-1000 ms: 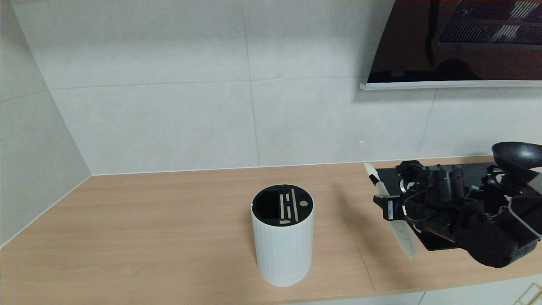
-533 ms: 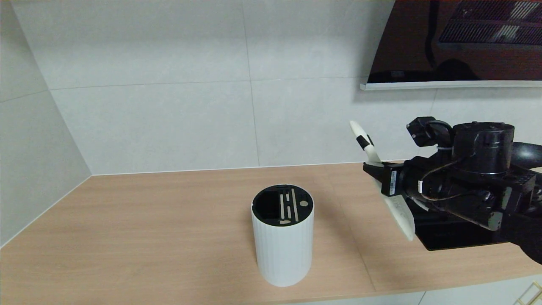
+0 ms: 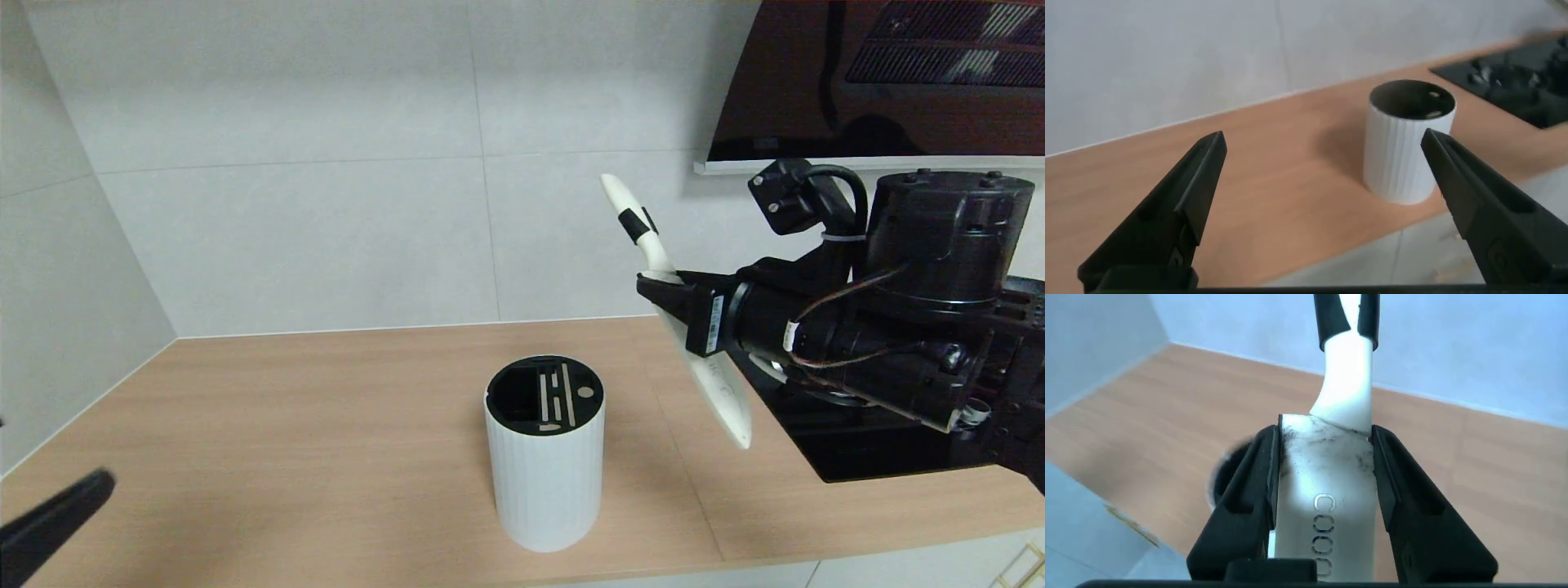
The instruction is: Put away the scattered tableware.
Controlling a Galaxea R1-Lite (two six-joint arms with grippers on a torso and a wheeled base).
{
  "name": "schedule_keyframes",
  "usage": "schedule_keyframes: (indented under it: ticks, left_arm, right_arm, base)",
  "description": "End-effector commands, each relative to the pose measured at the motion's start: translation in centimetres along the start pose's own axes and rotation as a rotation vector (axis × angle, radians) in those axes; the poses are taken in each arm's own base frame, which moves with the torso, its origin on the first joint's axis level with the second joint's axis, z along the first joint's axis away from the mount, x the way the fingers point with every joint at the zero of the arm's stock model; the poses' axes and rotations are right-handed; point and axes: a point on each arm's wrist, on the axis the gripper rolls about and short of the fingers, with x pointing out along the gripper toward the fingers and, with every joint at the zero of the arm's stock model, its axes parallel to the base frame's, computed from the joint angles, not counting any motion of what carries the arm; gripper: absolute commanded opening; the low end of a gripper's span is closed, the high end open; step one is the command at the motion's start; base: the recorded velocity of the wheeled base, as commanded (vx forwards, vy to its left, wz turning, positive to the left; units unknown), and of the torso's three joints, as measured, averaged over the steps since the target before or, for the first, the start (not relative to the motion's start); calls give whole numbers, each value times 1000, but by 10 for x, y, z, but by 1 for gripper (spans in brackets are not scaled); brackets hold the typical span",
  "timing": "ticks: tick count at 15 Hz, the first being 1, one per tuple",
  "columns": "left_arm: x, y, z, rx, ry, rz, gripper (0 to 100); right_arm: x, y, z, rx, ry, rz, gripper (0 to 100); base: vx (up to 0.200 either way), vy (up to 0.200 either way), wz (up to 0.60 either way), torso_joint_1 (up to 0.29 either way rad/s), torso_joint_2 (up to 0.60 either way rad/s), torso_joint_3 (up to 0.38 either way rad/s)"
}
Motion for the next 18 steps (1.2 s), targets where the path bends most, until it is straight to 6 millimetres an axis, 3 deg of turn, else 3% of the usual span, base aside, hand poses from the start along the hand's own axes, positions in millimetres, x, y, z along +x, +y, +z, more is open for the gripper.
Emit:
schedule_keyframes:
  ticks: [1, 7, 11, 18]
  left_arm:
    - [118, 6, 25, -58, 109, -132, 100]
    - [180, -57, 14, -504, 104, -415, 100]
    - [198, -85, 3, -686, 146, -509, 100]
    - [219, -98, -8, -741, 141, -530, 100]
  right_arm:
    - [8, 15, -10, -8, 31, 38, 0]
    - [14, 57, -29, -21, 68, 63, 0]
    - [23, 78, -37, 13, 29, 76, 0]
    - [19, 91, -44, 41, 20, 102, 0]
  base:
    - [0, 0, 0, 0, 0, 0]
    - [0, 0, 0, 0, 0, 0]
    - [0, 0, 0, 0, 0, 0]
    - [0, 0, 0, 0, 0, 0]
